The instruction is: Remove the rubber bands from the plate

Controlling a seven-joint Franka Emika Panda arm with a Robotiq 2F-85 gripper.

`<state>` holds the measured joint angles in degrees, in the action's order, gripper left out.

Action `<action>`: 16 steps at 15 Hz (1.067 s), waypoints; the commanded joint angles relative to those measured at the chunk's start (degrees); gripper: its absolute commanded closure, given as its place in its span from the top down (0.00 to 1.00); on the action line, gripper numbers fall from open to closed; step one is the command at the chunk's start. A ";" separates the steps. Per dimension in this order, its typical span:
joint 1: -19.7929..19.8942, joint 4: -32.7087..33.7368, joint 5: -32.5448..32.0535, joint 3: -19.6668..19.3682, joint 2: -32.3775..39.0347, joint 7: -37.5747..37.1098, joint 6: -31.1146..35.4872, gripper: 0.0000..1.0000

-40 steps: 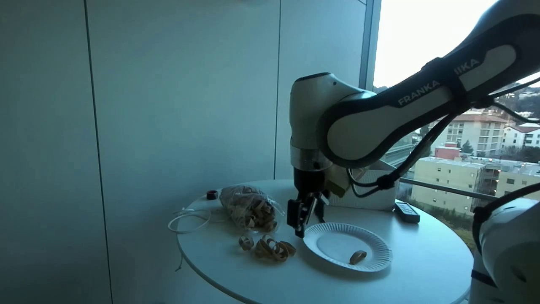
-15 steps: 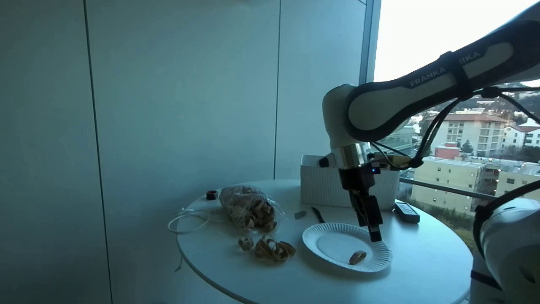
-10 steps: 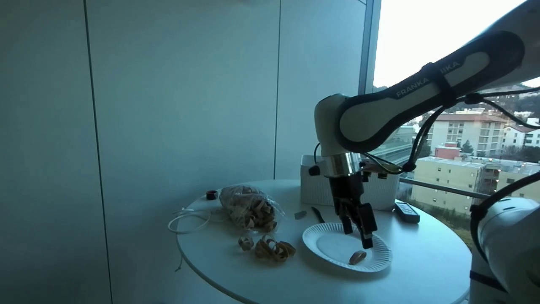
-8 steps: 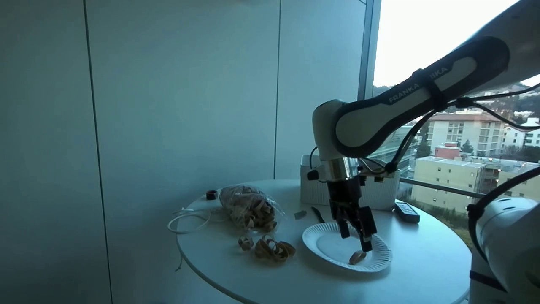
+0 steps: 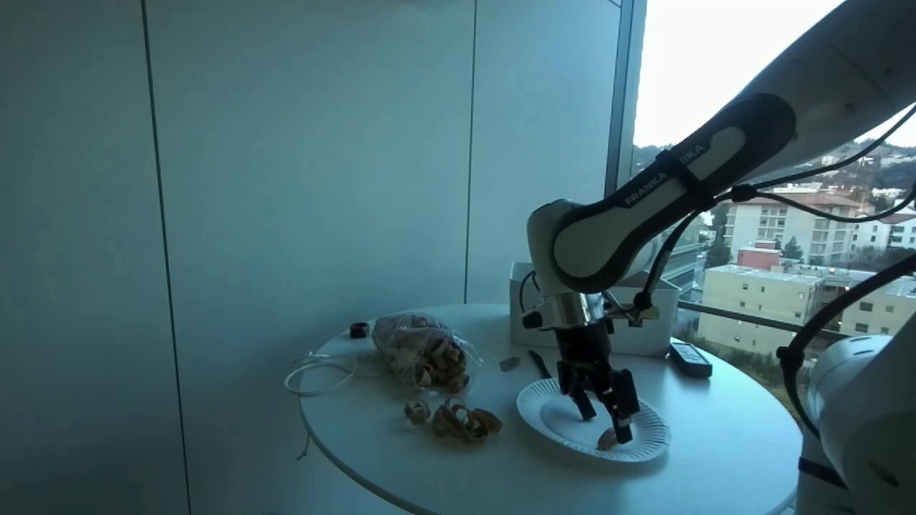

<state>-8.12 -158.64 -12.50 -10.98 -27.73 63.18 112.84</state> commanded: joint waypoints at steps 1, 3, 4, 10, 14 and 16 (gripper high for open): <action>2.28 0.01 0.58 0.39 2.38 3.67 2.56 0.52; 2.78 0.30 0.71 0.86 2.01 4.05 2.32 0.37; 2.98 0.41 0.52 1.18 1.50 4.01 1.84 0.28; 3.81 0.94 0.17 4.62 -5.54 -1.53 -1.92 0.00; 2.82 1.21 -0.78 7.85 -12.73 -5.46 -6.20 0.02; 1.08 1.46 0.42 8.50 -14.34 -5.18 -8.92 0.02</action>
<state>-5.33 -157.24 -12.68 -4.01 -37.39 59.26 107.96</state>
